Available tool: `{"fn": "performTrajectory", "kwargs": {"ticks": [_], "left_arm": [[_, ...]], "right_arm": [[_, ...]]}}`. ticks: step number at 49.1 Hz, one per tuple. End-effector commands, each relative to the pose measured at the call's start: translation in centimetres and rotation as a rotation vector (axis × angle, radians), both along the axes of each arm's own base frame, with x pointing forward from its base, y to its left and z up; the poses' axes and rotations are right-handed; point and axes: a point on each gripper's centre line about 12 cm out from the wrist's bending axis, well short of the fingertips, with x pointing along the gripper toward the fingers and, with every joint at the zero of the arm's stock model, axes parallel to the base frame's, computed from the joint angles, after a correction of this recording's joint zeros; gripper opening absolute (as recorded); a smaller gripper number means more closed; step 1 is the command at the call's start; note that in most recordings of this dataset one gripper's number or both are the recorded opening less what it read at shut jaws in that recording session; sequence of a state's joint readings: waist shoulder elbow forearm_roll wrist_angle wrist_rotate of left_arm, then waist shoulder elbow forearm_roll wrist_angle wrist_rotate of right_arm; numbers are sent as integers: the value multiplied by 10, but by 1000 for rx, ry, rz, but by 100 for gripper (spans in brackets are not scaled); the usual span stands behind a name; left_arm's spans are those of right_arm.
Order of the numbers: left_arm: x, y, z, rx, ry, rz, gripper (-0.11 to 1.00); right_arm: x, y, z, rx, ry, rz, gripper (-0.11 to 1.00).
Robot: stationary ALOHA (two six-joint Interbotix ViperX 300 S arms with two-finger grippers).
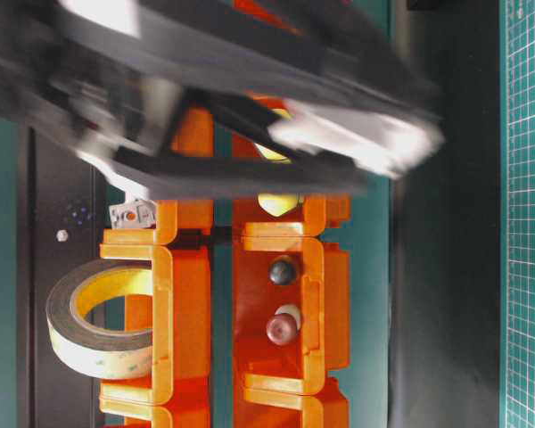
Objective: Pick corner brachets from container rack with right arm.
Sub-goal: 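Carry the held brackets over the green mat with the right gripper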
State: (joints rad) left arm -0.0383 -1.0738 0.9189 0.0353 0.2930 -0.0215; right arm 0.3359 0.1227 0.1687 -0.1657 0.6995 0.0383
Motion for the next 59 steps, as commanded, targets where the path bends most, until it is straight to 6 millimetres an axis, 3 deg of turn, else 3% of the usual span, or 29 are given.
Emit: {"fn": "performTrajectory", "kwargs": {"ticks": [1,15,59], "left_arm": [[1,-2,10,7,-23,-11,0],[1,-3,9,10,-20,-18,0],[2,-2,7,15,-16,-13,0]], "right_arm": [[14,-6,-1,-23,-50,3,63],[28,-24,-33,-72,-18,-17,63],[23,-40,-57,-65,3,-51,63]]}}
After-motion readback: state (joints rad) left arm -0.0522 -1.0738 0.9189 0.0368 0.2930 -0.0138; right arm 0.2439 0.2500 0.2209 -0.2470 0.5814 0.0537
